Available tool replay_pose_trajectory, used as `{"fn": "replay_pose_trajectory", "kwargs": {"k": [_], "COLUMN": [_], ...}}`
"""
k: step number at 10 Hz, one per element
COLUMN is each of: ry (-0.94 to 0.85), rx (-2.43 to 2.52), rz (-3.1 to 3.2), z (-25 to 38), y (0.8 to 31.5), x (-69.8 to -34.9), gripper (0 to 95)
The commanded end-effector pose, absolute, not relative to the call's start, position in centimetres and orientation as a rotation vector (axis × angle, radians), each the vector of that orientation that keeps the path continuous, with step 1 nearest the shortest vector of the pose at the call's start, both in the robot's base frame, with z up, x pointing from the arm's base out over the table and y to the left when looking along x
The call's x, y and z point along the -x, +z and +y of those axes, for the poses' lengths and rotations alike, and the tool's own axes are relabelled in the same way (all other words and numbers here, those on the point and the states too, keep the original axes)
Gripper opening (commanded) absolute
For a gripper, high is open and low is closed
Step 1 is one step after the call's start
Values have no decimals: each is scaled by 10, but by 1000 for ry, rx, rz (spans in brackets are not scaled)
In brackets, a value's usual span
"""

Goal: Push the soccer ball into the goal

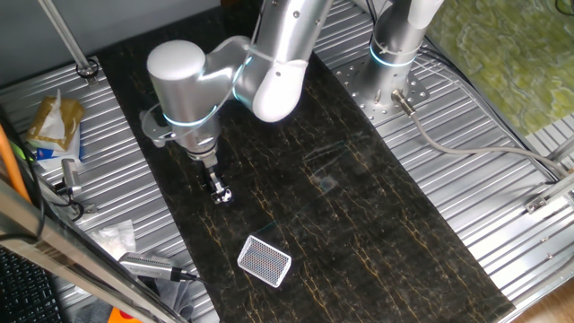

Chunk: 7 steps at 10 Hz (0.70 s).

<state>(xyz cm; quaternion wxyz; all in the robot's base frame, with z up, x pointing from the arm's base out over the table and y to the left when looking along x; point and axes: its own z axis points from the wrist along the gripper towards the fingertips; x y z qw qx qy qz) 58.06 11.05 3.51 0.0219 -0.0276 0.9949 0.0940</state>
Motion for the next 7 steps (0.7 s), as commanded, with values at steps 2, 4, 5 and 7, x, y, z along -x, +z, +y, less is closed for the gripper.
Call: {"fn": "replay_pose_trajectory", "kwargs": {"k": [2,4,5,7], "ry": [309,289,292,300], "rx": [65,73,81,107], "rz": [3094,3079,3074,3075], "z": [104,101,98,87], "y": [41,44,45,49], "x": [-571,-571,-575,-594], "gripper": [190,190,190,190]}}
